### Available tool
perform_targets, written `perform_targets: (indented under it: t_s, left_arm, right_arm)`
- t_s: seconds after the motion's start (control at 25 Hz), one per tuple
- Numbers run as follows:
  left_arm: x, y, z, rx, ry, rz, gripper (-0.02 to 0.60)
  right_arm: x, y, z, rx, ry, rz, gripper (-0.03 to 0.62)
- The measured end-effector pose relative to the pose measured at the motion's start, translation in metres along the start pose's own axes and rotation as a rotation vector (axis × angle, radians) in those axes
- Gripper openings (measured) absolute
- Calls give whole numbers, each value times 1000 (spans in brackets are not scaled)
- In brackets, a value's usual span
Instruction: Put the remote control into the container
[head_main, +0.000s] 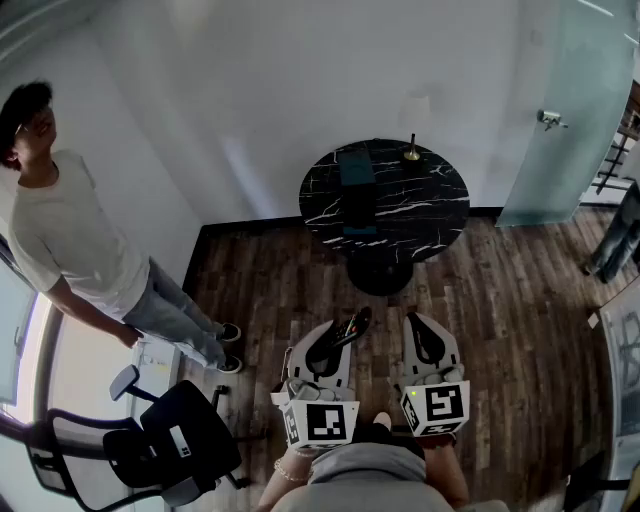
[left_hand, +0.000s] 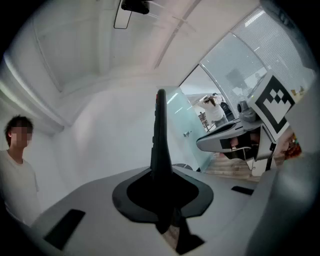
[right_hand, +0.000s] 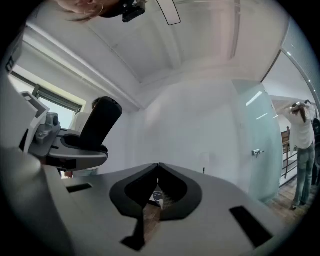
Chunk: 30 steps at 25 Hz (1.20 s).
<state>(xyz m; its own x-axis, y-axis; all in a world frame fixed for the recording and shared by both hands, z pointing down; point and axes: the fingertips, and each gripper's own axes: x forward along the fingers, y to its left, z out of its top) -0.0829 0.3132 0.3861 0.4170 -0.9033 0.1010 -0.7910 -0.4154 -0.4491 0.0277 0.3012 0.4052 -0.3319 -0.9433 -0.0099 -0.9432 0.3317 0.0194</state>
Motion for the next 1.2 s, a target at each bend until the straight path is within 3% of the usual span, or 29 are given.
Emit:
perform_targets:
  t_s: [0.56,0.96,1.2]
  left_arm:
    - [6,-16,1,-22,12,-3,67]
    - [8,-21,-8,-55,58,46,67]
    - [20,-15,-18,-64,73,46,67]
  right_arm:
    - [-6,-13,-1,-2,-18,16,14]
    - [-3,-18,-1,-13,-41,91,14]
    - [7,-21,-5,-1,-31,85,14]
